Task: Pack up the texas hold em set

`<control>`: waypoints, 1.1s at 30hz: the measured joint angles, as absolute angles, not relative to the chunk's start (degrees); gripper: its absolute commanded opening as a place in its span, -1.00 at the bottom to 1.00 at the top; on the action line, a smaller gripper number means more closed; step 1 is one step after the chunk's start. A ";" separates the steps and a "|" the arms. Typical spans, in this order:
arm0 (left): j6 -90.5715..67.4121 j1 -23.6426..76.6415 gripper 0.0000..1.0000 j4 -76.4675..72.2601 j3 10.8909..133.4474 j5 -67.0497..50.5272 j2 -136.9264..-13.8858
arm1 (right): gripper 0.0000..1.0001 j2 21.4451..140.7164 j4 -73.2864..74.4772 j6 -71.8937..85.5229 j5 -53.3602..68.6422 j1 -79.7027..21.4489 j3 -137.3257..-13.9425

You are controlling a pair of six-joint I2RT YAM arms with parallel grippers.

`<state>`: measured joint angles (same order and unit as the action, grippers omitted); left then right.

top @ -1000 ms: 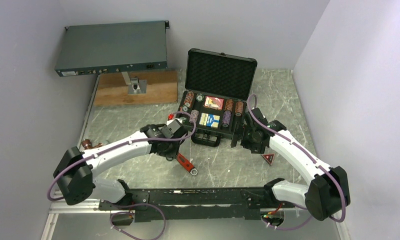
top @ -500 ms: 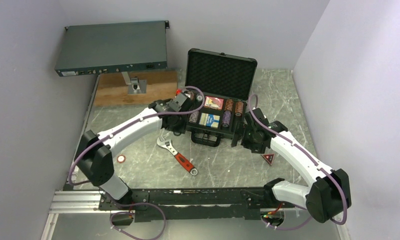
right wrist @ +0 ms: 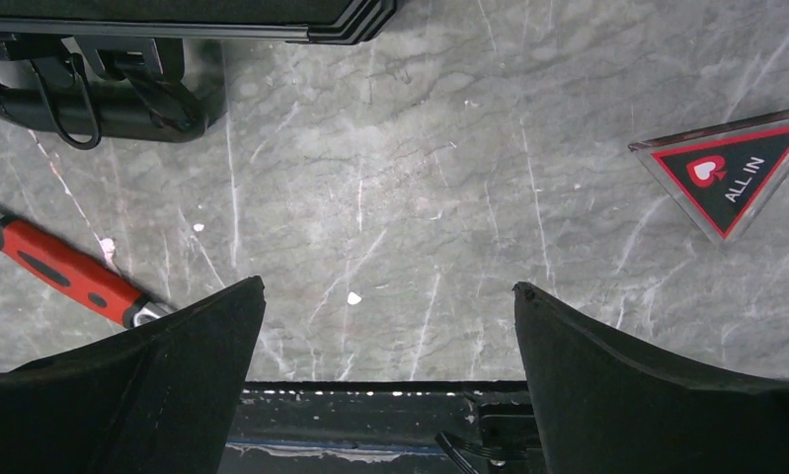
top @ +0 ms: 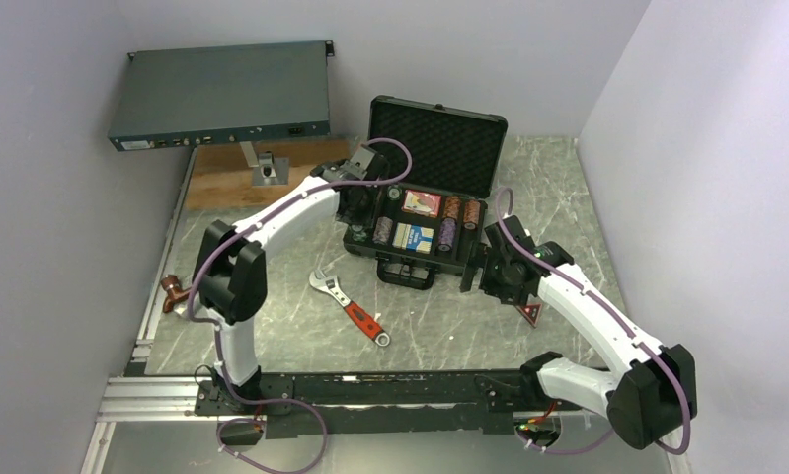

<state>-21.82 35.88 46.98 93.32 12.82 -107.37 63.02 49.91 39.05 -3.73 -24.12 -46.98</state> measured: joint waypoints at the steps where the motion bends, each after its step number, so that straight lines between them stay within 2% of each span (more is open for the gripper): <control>1: -21.61 35.55 -0.53 46.94 94.06 12.67 -108.47 | 0.99 62.81 50.13 39.05 -3.97 -24.12 -46.98; 6: -20.32 34.30 -0.52 46.68 96.27 11.77 -112.49 | 0.99 62.15 51.09 39.05 -4.36 -24.12 -46.98; 10: -19.62 33.76 -0.41 46.48 96.47 11.22 -114.08 | 0.99 62.11 51.53 39.05 -4.45 -24.12 -46.98; 12: -19.22 33.71 -0.30 46.39 96.47 10.87 -114.45 | 0.99 62.13 51.66 39.05 -4.45 -24.12 -46.98; 14: -19.05 33.71 -0.03 46.15 96.47 10.48 -114.74 | 0.99 62.15 51.83 39.07 -4.43 -24.12 -46.98; 17: -18.59 33.71 0.23 45.63 96.47 10.00 -114.98 | 0.99 62.19 52.01 39.11 -4.45 -24.12 -46.98; 21: -17.93 33.71 0.39 44.73 96.47 9.47 -115.00 | 0.99 62.26 52.03 39.22 -4.43 -24.12 -46.98; 33: -17.19 33.71 0.47 45.32 95.42 8.36 -111.22 | 1.00 62.19 52.80 39.16 -4.38 -24.12 -53.39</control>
<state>-17.19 33.71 45.32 95.42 8.36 -111.22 62.19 52.80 39.16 -4.38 -24.12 -53.39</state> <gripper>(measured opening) 0.734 0.994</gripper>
